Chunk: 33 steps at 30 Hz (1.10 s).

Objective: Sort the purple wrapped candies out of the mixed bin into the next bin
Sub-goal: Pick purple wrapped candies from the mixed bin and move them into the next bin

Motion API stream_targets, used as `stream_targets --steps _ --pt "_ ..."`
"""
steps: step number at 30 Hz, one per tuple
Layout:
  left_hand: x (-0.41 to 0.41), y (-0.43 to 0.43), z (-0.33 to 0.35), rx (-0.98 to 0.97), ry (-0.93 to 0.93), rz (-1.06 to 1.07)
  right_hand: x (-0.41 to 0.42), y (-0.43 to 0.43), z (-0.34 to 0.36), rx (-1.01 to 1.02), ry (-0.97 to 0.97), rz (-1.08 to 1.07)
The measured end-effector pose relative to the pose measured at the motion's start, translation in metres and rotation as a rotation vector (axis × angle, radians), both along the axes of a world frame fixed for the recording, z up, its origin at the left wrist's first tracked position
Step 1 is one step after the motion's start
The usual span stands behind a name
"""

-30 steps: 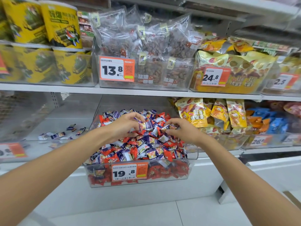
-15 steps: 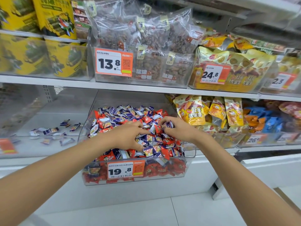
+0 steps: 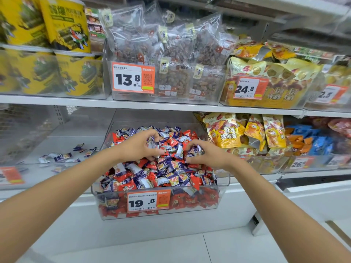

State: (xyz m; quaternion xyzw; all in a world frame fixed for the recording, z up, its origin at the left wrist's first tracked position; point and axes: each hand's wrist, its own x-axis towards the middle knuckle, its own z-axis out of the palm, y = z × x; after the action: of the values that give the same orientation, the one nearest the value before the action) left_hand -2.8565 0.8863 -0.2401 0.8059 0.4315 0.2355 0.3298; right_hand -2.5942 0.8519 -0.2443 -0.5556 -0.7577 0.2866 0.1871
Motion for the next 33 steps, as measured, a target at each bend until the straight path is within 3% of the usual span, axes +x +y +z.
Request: stream_targets --steps 12,18,23,27,30,33 --pt "-0.014 0.007 0.007 -0.197 -0.197 0.100 -0.012 0.005 0.018 -0.089 0.385 -0.090" --pt "-0.013 0.009 0.005 -0.042 -0.118 0.072 -0.010 0.013 0.022 -0.114 0.518 -0.100" --pt "-0.008 0.009 0.005 0.001 -0.094 0.089 -0.013 0.019 0.015 -0.002 0.359 -0.095" --pt "-0.016 0.021 0.004 0.173 0.059 0.208 -0.027 0.019 0.002 0.105 0.070 -0.042" --pt "-0.025 0.033 -0.004 0.150 0.186 0.206 -0.036 0.023 -0.005 0.137 -0.162 0.017" --pt "-0.029 0.041 -0.013 0.086 0.289 0.190 -0.033 0.025 -0.001 0.116 -0.088 -0.029"
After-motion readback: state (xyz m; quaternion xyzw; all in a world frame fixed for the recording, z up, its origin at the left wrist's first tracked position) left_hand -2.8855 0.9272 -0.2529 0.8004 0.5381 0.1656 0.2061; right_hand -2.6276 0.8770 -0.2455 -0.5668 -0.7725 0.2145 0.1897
